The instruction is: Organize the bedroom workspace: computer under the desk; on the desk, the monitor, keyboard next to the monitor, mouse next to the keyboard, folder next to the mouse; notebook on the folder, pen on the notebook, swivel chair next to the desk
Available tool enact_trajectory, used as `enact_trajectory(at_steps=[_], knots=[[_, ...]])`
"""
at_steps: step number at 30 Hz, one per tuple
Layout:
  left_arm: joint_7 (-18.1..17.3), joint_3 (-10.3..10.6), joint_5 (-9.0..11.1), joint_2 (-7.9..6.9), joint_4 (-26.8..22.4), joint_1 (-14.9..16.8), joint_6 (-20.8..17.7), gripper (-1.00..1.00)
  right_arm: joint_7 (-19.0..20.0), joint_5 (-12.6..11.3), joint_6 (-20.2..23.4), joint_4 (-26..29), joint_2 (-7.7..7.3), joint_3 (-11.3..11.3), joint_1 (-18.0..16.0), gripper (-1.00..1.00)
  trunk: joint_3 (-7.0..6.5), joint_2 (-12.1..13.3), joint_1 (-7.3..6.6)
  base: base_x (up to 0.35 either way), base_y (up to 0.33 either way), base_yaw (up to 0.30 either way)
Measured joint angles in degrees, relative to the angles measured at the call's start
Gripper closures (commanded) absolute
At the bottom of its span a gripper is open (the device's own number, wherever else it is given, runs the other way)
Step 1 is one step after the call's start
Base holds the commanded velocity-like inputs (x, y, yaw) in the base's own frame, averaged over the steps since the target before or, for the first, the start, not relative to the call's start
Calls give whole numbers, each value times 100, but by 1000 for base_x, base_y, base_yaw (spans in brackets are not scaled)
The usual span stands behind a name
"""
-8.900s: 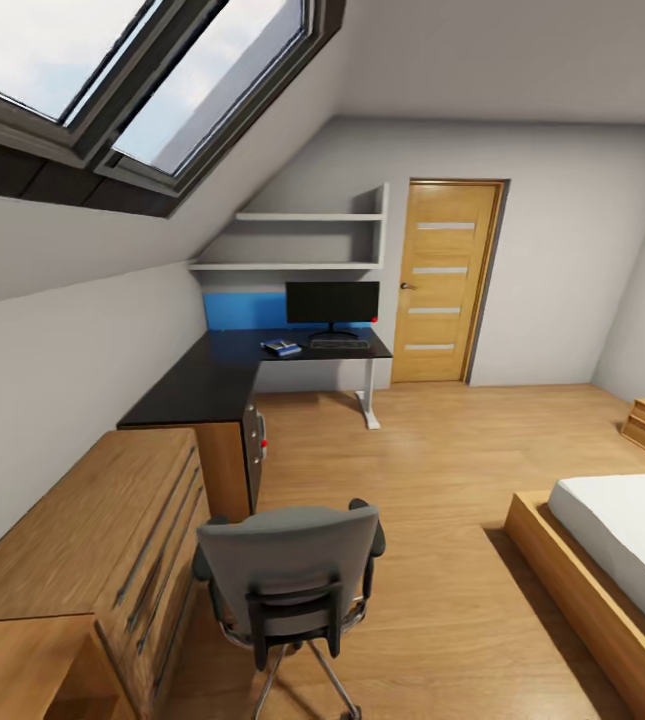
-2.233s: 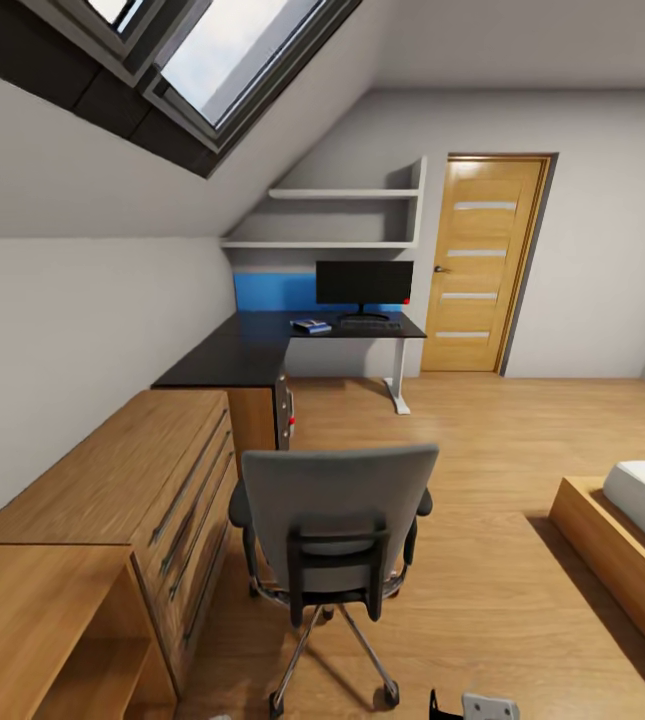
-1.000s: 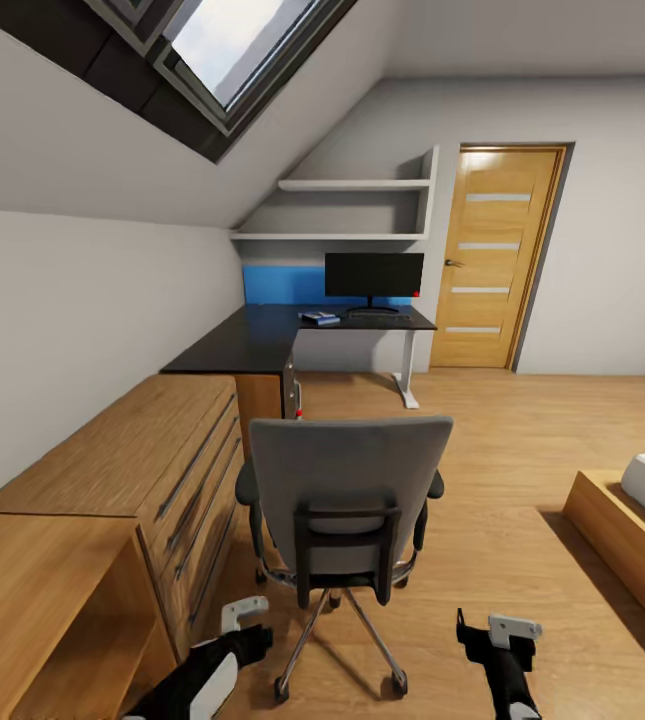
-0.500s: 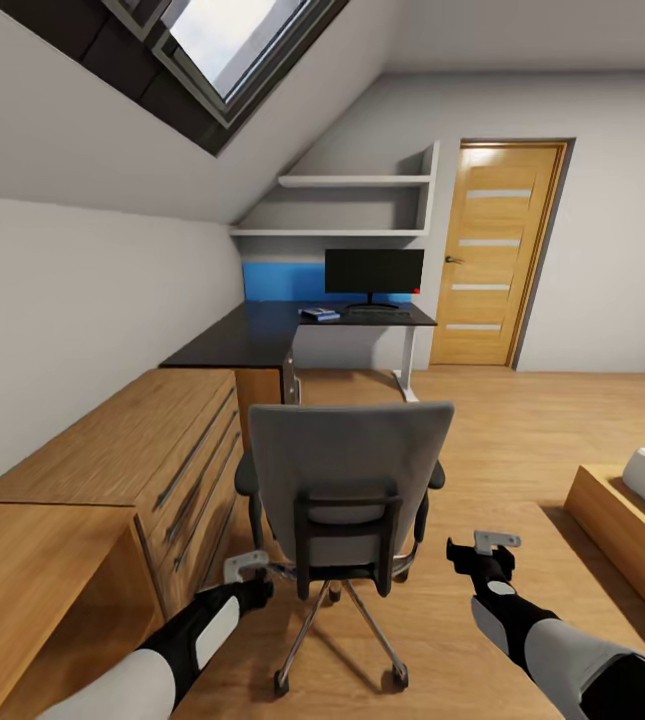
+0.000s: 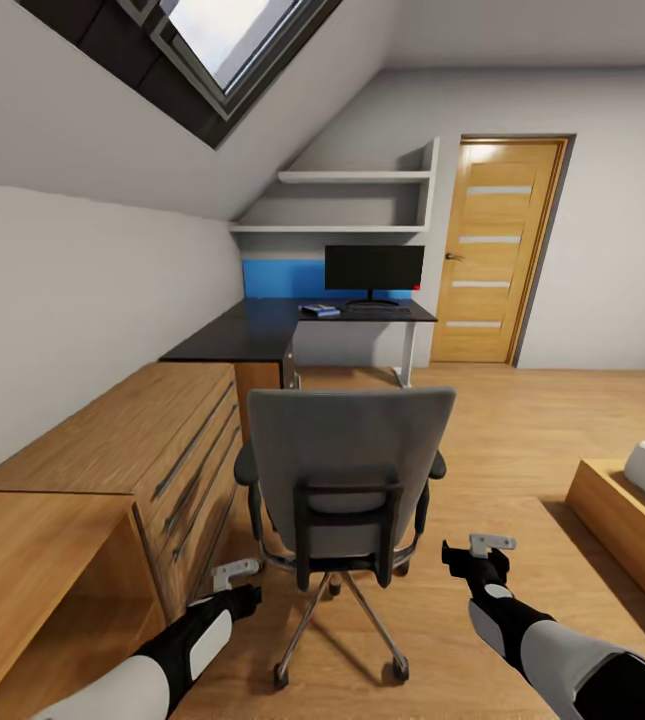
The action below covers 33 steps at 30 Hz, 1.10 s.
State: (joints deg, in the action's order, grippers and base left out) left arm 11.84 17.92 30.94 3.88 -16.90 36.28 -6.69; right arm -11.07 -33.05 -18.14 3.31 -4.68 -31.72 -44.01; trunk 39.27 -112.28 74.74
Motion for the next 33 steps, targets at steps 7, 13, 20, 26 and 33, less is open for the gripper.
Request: enact_trajectory(at_steps=[7,13,20,26,33], knots=[[114,-36,4,-168,-634,18,-587,-100,-23,-375,734,256,-21,48,-6,-100,125,-281,154,0,0,0],[217,-34,-13,-239,-918,364,-1415,-100,-170,-505,1682,1034,-183,60,-23,-100,233,-521,286,0,0,0],[215,-26,-24,-257,-485,418,-1054,-100,-196,-502,1492,959,-224,40,-13,-100,359,-802,439,0,0,0],[213,-30,5,-254,-369,421,-760,-100,-174,-489,1374,940,-206,23,-2,-100,467,-1043,571,0,0,0],[203,-31,22,-168,-208,421,-581,-100,-207,-507,885,974,-180,8,1,-100,592,-1324,725,0,0,0]])
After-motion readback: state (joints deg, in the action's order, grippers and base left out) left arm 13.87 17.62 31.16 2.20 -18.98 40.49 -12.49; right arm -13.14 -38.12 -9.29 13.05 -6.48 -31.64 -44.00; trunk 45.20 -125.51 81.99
